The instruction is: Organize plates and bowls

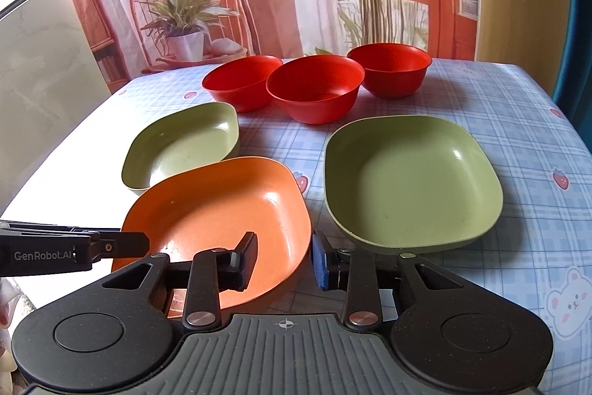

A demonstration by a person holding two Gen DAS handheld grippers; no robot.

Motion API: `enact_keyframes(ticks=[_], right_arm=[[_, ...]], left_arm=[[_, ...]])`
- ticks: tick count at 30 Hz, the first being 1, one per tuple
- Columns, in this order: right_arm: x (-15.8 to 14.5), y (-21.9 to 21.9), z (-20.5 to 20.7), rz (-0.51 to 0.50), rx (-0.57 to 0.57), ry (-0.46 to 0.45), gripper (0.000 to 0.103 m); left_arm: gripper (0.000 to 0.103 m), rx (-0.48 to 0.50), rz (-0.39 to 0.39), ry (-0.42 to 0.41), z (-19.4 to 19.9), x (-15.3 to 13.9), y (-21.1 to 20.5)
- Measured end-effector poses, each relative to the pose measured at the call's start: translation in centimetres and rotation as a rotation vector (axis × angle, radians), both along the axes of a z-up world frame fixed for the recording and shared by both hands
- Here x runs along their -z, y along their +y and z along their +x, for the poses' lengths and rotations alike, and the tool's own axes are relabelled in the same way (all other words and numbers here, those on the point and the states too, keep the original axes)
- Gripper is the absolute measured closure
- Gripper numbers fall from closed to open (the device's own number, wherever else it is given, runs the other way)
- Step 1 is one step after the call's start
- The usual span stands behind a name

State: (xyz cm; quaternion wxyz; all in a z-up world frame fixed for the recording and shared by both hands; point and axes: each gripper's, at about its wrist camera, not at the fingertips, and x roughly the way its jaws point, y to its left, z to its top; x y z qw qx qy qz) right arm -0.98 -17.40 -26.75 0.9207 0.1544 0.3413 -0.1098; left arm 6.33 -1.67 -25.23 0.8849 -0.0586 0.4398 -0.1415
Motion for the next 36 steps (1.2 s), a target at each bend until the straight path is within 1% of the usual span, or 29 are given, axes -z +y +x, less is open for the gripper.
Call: enact_keyframes(ticks=[6, 20, 30, 36], right_arm=[[-0.8, 0.4, -0.3, -0.003, -0.01, -0.019, 0.074], [-3.1, 0.8, -0.4, -0.006, -0.014, -0.073, 0.074], [-3.9, 0.5, 0.3, 0.002, -0.017, -0.098, 0.074], [-4.1, 0.2, 0.7, 0.01, -0.015, -0.105, 0.074]], left_arm=[[0.082, -0.013, 0.011, -0.033, -0.3, -1.1, 0.1], [0.082, -0.025, 0.003, -0.11, -0.9, -3.1, 0.8], [0.082, -0.026, 0.003, -0.153, -0.4, -4.2, 1.0], [0.082, -0.029, 0.001, -0.163, 0.0, -4.4, 1.1]])
